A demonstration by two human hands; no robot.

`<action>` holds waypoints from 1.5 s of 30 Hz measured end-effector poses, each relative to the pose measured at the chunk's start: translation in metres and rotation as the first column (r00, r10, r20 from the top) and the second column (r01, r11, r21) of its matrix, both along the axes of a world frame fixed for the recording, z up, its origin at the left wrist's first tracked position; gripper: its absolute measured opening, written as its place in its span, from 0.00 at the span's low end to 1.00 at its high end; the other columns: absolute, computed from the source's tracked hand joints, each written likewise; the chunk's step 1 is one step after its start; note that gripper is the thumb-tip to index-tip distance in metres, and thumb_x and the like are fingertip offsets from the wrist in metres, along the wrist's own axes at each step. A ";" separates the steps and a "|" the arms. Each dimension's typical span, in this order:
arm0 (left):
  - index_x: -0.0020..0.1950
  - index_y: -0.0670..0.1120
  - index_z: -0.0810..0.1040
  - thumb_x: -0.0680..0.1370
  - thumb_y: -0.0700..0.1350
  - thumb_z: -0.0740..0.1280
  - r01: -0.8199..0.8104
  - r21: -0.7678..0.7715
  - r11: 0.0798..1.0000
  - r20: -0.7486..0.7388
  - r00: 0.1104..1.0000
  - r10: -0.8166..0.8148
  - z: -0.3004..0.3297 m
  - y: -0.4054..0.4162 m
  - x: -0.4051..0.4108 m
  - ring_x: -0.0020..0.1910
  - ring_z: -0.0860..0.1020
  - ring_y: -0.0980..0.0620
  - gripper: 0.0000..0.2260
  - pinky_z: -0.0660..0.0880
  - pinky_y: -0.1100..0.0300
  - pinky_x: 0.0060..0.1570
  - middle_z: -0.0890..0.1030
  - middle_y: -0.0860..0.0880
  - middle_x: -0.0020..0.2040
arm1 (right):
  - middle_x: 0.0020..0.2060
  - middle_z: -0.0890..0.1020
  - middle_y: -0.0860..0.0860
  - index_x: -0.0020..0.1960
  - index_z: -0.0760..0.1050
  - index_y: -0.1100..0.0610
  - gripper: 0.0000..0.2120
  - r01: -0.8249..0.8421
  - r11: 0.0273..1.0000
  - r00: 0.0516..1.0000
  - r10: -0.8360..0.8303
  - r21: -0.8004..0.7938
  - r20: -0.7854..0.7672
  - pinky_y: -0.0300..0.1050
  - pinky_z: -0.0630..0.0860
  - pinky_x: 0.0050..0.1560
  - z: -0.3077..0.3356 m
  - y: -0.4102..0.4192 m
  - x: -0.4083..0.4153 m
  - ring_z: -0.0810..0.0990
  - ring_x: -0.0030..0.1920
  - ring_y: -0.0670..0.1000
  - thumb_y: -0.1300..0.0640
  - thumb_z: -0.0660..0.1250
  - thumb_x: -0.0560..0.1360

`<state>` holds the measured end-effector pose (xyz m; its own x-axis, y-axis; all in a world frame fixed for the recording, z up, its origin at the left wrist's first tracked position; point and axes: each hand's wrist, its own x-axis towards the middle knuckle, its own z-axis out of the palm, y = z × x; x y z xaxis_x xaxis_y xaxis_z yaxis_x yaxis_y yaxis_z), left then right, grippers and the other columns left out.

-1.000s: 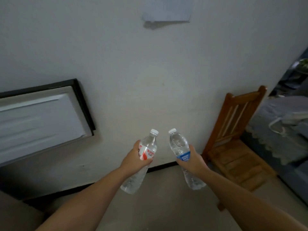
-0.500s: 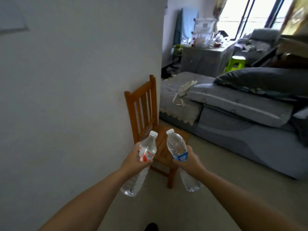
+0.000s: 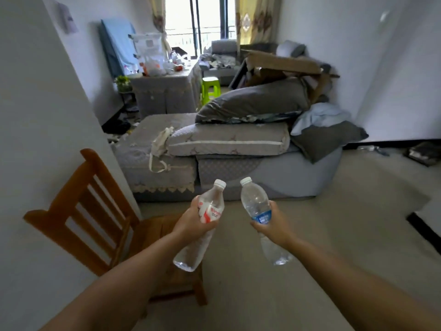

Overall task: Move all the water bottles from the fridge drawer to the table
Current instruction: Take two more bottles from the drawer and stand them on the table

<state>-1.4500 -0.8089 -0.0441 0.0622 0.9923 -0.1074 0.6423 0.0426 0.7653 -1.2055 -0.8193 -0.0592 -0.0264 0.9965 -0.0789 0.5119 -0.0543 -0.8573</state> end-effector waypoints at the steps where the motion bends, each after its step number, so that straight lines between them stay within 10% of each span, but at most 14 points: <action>1: 0.75 0.54 0.52 0.72 0.53 0.72 0.026 -0.006 1.000 -0.005 1.000 -0.026 -0.002 0.012 0.008 0.55 0.75 0.52 0.38 0.75 0.52 0.57 0.74 0.50 0.62 | 0.53 0.78 0.51 0.64 0.64 0.50 0.29 0.041 0.999 0.999 -0.042 -0.009 -0.011 0.50 0.81 0.47 -0.001 0.001 0.009 0.81 0.47 0.49 0.54 0.75 0.69; 13: 0.71 0.56 0.54 0.70 0.54 0.73 0.415 -0.080 0.906 -0.058 0.906 -0.420 -0.036 0.144 0.175 0.55 0.77 0.53 0.37 0.78 0.55 0.53 0.74 0.54 0.60 | 0.41 0.78 0.46 0.56 0.71 0.53 0.16 0.357 0.930 0.934 -0.356 -0.086 0.037 0.27 0.70 0.34 -0.019 0.050 0.145 0.76 0.37 0.42 0.56 0.73 0.71; 21: 0.73 0.48 0.58 0.63 0.60 0.74 0.512 -0.083 0.855 -0.031 0.856 -0.516 -0.011 0.256 0.353 0.57 0.78 0.47 0.44 0.76 0.49 0.59 0.76 0.47 0.60 | 0.42 0.81 0.57 0.42 0.70 0.50 0.13 0.531 0.845 0.847 -0.531 -0.057 0.021 0.48 0.76 0.45 0.003 0.127 0.301 0.81 0.43 0.54 0.56 0.75 0.68; 32: 0.73 0.46 0.59 0.71 0.48 0.74 0.710 -0.025 0.704 0.023 0.704 -0.709 -0.014 0.316 0.553 0.50 0.76 0.52 0.35 0.72 0.60 0.49 0.75 0.51 0.54 | 0.45 0.77 0.50 0.59 0.65 0.57 0.23 0.766 0.638 0.639 -0.769 -0.082 -0.017 0.29 0.69 0.31 -0.003 0.140 0.464 0.76 0.38 0.42 0.58 0.73 0.71; 39: 0.66 0.52 0.64 0.62 0.64 0.74 0.865 -0.095 0.492 0.034 0.497 -0.867 -0.025 0.363 0.697 0.50 0.80 0.53 0.38 0.79 0.55 0.52 0.79 0.51 0.56 | 0.44 0.77 0.49 0.59 0.65 0.54 0.24 0.876 0.479 0.483 -0.872 -0.061 0.084 0.28 0.68 0.32 -0.017 0.151 0.555 0.76 0.39 0.43 0.54 0.74 0.70; 45: 0.72 0.51 0.57 0.71 0.45 0.74 0.938 -0.087 0.336 0.103 0.344 -0.933 -0.009 0.393 0.805 0.56 0.75 0.51 0.36 0.74 0.58 0.53 0.71 0.51 0.61 | 0.49 0.78 0.51 0.65 0.62 0.55 0.29 0.945 0.317 0.325 -0.940 -0.084 0.104 0.33 0.71 0.32 -0.007 0.180 0.630 0.78 0.42 0.48 0.51 0.74 0.70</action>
<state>-0.6454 -0.4159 -0.0529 0.9470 0.2619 -0.1863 0.2965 -0.4884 0.8207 -0.5752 -0.6392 -0.0658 0.9291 0.3311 -0.1650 0.0756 -0.6065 -0.7915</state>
